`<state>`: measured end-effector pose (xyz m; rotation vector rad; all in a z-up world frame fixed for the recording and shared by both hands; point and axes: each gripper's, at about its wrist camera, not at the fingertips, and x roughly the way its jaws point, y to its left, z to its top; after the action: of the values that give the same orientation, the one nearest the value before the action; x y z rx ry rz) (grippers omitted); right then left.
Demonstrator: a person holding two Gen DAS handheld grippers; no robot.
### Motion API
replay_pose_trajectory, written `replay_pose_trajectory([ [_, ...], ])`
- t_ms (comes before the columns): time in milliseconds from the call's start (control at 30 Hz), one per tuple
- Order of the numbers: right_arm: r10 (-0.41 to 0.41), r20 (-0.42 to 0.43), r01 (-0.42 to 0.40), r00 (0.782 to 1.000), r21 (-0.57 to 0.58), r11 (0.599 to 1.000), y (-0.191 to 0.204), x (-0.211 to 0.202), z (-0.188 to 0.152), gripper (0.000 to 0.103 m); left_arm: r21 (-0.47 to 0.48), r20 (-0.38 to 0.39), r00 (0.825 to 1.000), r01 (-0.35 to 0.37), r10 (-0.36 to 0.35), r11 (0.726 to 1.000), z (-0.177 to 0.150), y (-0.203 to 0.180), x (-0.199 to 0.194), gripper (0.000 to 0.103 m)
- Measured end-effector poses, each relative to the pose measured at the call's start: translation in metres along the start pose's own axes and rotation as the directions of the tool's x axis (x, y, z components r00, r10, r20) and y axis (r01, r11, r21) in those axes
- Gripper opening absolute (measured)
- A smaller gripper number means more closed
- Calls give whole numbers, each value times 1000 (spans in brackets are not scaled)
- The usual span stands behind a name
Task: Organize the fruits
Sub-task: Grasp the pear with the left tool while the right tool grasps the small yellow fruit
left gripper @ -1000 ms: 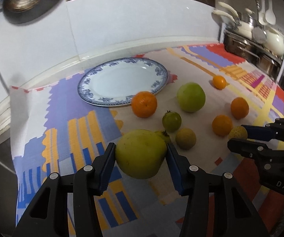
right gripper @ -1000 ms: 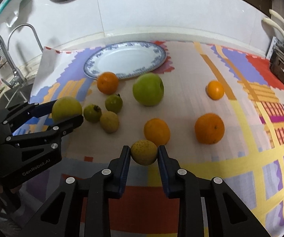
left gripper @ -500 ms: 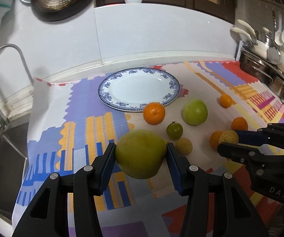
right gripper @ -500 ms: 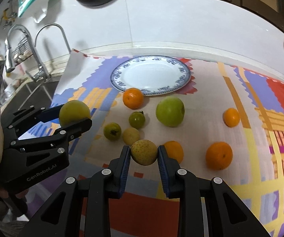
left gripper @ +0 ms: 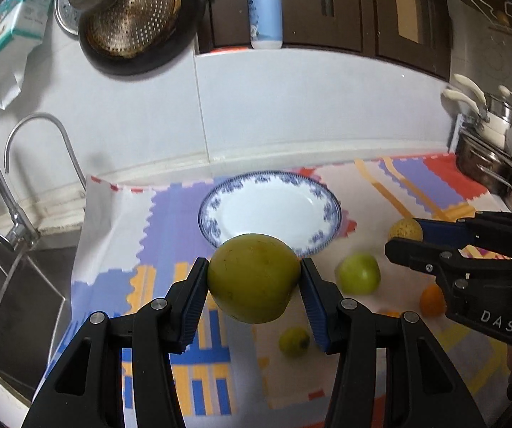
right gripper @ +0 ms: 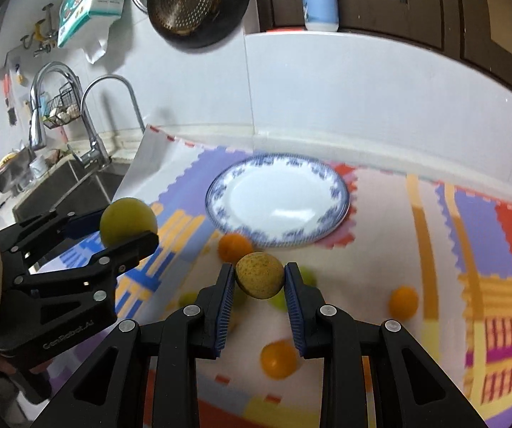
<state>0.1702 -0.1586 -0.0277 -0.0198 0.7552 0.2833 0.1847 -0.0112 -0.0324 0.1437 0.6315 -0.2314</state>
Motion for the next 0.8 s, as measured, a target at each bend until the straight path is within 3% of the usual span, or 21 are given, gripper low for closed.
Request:
replay_pose_trajectory([
  [433,9,64,-5,998,-74,997,-30,27,65,29,-5,29,999,-29,30,1000,52,-2,38,50],
  [800,34,1,-33,999,-97,995,-46,90,109,29,0,-34,999,8,-8,1000,83,11,97,50],
])
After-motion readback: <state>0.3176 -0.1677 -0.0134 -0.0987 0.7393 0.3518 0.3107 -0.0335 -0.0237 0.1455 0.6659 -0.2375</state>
